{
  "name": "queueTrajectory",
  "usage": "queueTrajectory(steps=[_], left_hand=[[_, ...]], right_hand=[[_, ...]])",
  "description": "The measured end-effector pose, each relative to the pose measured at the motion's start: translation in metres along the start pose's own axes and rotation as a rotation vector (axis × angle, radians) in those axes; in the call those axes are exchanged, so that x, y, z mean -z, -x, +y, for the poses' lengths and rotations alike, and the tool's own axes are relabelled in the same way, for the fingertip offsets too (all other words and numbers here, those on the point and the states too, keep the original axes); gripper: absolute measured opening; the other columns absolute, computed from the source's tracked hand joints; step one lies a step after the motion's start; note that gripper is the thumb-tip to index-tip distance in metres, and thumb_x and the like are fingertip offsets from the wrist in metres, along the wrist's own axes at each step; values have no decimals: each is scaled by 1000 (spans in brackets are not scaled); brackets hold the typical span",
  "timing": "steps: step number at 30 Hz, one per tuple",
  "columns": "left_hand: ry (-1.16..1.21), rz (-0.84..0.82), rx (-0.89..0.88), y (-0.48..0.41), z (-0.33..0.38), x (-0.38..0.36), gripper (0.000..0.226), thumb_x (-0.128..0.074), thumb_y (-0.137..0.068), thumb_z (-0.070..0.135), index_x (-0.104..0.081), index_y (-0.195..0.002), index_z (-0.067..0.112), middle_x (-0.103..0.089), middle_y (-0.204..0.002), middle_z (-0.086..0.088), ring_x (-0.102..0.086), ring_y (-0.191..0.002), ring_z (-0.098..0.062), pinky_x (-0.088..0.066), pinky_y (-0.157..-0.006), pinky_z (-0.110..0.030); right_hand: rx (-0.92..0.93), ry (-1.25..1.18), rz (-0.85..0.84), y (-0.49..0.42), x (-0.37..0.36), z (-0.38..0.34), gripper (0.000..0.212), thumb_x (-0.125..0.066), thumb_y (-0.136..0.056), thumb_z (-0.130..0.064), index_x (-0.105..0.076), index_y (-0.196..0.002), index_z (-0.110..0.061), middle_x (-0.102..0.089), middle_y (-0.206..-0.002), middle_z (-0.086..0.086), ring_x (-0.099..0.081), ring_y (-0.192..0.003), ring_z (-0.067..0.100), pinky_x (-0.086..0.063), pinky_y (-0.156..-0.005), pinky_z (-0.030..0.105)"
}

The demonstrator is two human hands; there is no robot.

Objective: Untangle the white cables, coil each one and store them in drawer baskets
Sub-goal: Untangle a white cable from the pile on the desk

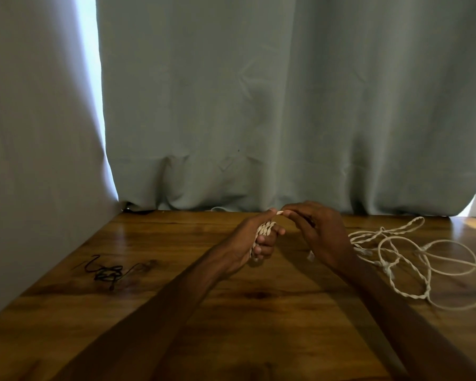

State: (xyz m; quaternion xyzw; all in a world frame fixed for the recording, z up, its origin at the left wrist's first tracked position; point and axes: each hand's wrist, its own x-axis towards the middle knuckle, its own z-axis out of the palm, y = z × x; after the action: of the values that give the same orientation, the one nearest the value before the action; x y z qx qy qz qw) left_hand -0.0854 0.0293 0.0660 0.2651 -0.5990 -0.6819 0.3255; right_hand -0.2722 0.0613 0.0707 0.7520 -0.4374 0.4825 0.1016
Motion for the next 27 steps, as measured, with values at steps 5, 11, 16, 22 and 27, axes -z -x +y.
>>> queueTrajectory(steps=[5, 11, 16, 22, 27], left_hand=[[20, -22, -26, 2, -1, -2, 51, -43, -102, 56, -66, -79, 16, -34, -45, 11, -31, -39, -7, -26, -44, -24], [80, -77, -30, 3, -3, -4, 53, -47, -99, 60, -66, -80, 14, -37, -45, 10, -35, -40, -7, -28, -47, -25], [64, -72, -54, 4, -1, -5, 51, -43, -102, 56, -60, -76, 16, -33, -44, 12, -28, -39, -6, -29, -45, -23], [234, 14, -51, 0, 4, -11, 43, -36, -107, 39, -52, -73, 18, -28, -41, 12, -23, -31, -4, -27, -37, -20], [396, 139, -64, -5, 2, 1, 50, -30, -109, 45, -54, -78, 15, -32, -39, 11, -30, -30, -5, -30, -37, -18]], right_hand=[[49, -2, 97, 1, 1, -6, 24, -61, -100, -32, -78, -108, -17, -73, -88, -1, -64, -76, 10, -49, -71, 25], [128, 4, 177, 1, 2, -12, 17, -65, -98, -14, -77, -110, -10, -66, -82, 2, -61, -71, 16, -48, -65, 27], [80, -4, 145, 1, 2, -9, 16, -65, -98, -17, -77, -109, -15, -69, -81, 2, -64, -72, 13, -51, -65, 29], [-278, -210, -181, 18, -21, -15, 29, -51, -106, -17, -74, -90, -25, -69, -71, -4, -62, -63, 3, -46, -59, 22], [-419, -281, -390, 25, -45, -38, 30, -51, -98, 1, -67, -82, -19, -72, -73, 6, -69, -64, 23, -53, -59, 38]])
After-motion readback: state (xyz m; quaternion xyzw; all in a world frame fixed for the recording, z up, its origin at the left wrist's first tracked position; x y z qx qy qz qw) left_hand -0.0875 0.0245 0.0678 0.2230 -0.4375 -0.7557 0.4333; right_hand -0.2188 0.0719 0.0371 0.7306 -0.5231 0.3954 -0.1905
